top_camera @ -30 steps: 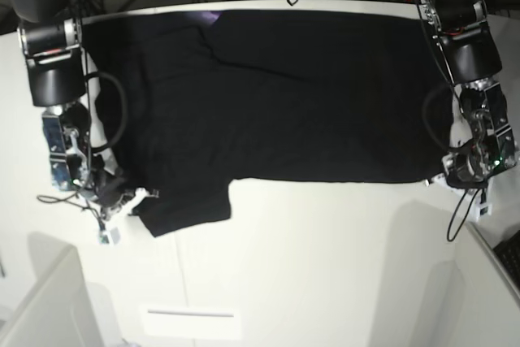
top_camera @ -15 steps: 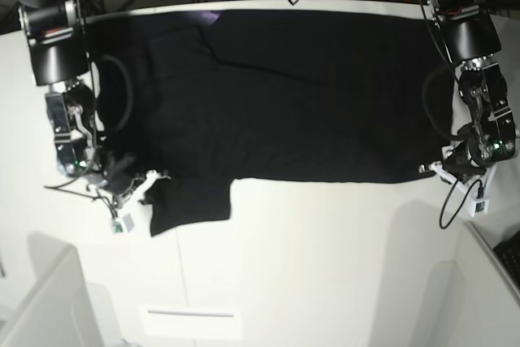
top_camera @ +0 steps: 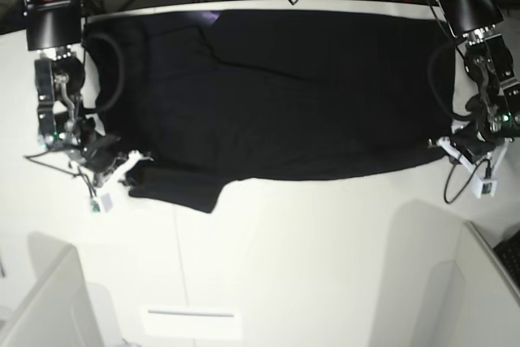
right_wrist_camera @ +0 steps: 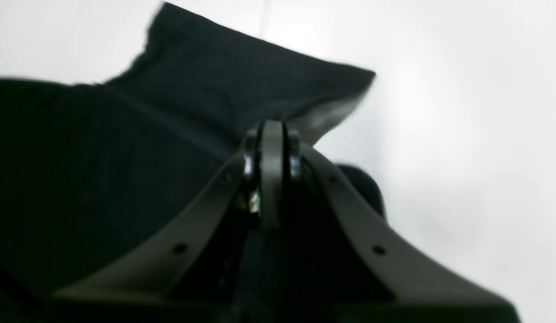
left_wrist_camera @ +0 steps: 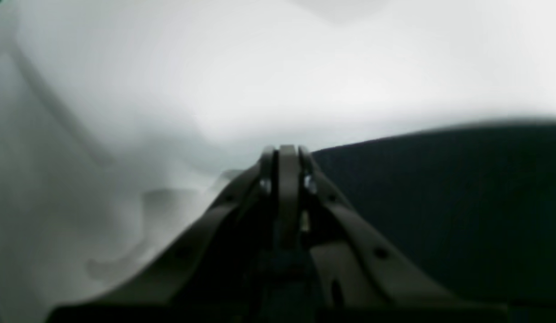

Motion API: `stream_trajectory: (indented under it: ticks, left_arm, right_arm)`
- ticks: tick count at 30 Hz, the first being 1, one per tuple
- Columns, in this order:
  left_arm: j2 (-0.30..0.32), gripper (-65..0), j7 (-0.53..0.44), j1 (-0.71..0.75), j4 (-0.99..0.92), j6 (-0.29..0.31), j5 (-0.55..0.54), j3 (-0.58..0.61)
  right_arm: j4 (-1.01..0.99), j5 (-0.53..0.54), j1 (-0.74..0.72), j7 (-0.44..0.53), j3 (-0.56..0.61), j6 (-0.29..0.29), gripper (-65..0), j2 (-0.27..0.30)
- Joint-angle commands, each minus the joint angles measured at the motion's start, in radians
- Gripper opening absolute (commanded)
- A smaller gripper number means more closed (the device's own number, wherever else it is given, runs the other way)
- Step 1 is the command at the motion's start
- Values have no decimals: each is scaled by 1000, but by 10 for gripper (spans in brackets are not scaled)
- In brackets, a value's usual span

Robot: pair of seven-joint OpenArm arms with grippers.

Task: Fold the T-shirt properly
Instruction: 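Lift the hem with both grippers and fold it over onto the collar edge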

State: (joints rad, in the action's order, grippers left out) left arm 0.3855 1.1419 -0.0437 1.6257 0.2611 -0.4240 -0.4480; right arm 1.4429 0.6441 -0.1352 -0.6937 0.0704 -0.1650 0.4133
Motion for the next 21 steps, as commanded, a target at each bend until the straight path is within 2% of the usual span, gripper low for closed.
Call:
stream_trajectory:
  ticks: [1, 4, 7, 10, 15, 21]
  left_arm:
    - [20, -650, -9, 1, 25, -4, -2, -7]
    - [22, -650, -9, 41, 34, -4, -2, -7]
    - [23, -650, -9, 78, 40, -4, -2, -8]
    - [22, -650, -9, 137, 98, -1, -3, -68]
    - [17, -650, -7, 212, 150, 68, -3, -107]
    - [14, -650, -7, 305, 193, 74, -3, -114]
  right_arm:
    - [43, 10, -5, 22, -21, -5, -650, 16]
    - [100, 10, 39, 6, -59, -5, -650, 16]
    - [149, 10, 73, -56, -111, -6, -650, 16]
    - [213, 10, 118, -71, -159, -9, -650, 16]
    - [279, 10, 150, -119, -194, -9, -650, 16]
    - [378, 10, 237, -166, -258, -9, -650, 12]
